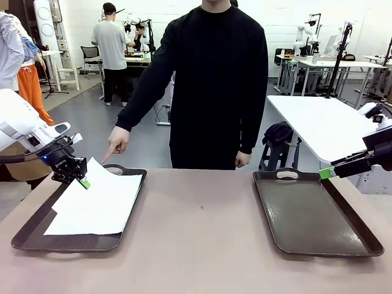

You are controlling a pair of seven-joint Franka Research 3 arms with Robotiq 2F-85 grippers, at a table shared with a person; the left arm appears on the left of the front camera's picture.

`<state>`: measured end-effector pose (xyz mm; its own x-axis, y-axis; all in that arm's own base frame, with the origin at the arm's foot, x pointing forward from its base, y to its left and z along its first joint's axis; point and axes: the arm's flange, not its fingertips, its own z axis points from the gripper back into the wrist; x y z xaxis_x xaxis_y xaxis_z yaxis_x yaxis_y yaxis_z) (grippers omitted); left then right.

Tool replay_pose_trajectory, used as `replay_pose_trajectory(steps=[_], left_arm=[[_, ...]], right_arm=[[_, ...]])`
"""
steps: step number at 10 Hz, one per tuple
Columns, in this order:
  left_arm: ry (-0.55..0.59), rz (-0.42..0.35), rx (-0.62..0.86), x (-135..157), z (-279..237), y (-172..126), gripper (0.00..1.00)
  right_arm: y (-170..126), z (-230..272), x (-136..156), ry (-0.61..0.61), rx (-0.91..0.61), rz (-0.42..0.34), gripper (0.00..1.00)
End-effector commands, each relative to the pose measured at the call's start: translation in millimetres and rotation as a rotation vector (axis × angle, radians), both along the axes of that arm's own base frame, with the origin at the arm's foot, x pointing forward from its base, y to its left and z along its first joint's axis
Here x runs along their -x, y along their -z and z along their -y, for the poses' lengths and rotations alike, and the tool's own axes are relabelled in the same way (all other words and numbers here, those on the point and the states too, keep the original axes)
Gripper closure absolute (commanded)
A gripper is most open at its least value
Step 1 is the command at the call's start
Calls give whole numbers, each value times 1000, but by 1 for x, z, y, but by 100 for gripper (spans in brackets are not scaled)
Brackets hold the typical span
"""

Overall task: Sort the A4 documents.
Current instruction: Place the A4 Paper in the designated Handle tray.

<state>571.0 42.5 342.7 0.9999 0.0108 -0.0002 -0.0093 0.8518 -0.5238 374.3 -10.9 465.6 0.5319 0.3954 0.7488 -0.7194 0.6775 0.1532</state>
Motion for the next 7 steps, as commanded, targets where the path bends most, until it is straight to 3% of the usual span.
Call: replay_pose_trajectory(steps=[1,2,3,4,5,6,7], left_arm=[[-4,-12,-38,1,-1,-8,80],[2,-1,-26,2,-1,-10,61],[7,-7,-34,1,-1,-8,78],[15,-10,-49,-1,0,-9,42],[28,-16,-78,-3,4,-11,59],[36,-29,-101,-4,5,-11,23],[41,-30,-96,-4,5,-10,39]], right_arm=[[4,-1,-5,-15,-26,15,0],[4,-1,-5,-15,-26,15,0],[4,-1,-5,-15,-26,15,0],[4,-1,-5,-15,-26,15,0],[4,-1,-5,-15,-26,15,0],[4,-1,-5,-15,-26,15,0],[4,-1,-5,-15,-26,15,0]])
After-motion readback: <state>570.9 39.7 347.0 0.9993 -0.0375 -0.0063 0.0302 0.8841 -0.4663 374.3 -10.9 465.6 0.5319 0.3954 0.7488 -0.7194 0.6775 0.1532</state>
